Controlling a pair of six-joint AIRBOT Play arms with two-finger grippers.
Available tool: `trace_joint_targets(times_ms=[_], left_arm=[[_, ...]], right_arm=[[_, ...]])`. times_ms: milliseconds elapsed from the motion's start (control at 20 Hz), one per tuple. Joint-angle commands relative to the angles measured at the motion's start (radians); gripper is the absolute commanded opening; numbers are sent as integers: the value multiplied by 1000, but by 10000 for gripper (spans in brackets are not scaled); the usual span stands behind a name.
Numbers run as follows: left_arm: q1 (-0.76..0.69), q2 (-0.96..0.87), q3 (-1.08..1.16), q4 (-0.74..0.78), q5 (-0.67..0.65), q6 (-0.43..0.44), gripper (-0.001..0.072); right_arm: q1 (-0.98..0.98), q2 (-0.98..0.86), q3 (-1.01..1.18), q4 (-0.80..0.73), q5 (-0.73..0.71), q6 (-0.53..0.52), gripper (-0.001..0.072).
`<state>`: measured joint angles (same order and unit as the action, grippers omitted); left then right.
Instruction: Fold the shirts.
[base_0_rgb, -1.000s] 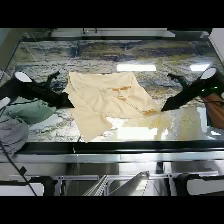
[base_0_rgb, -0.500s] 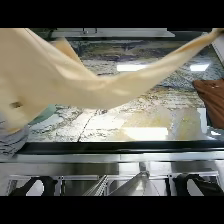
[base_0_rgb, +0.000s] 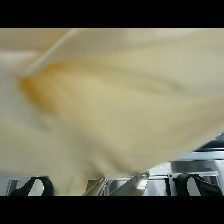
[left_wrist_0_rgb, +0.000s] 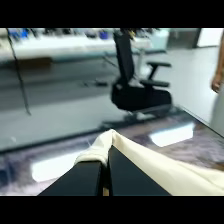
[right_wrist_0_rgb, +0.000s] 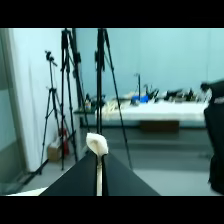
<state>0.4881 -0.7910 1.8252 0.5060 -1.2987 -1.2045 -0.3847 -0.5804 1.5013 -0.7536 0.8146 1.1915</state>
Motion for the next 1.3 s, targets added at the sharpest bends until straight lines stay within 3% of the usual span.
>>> trace_joint_targets(times_ms=[0,100,250,550,750,1000,1250], left_arm=[[-153,-136,-113,100,74,5,24],[-204,-268,-162,103,82,69,24],[-269,-489,-228,103,123,156,24],[-299,-900,-256,105,236,316,22],[-236,-1023,-247,103,286,349,21],[-215,-1048,-165,105,285,367,21],[-206,-1049,-129,104,212,349,21]], right_arm=[[-2,-231,0,37,20,70,16],[53,-418,0,101,83,66,16],[217,-715,0,111,67,9,16],[343,-1173,1,116,-259,-29,16],[290,-1232,1,130,-306,-29,16],[224,-1231,3,154,-273,-29,17],[188,-1232,2,217,-137,-97,17]])
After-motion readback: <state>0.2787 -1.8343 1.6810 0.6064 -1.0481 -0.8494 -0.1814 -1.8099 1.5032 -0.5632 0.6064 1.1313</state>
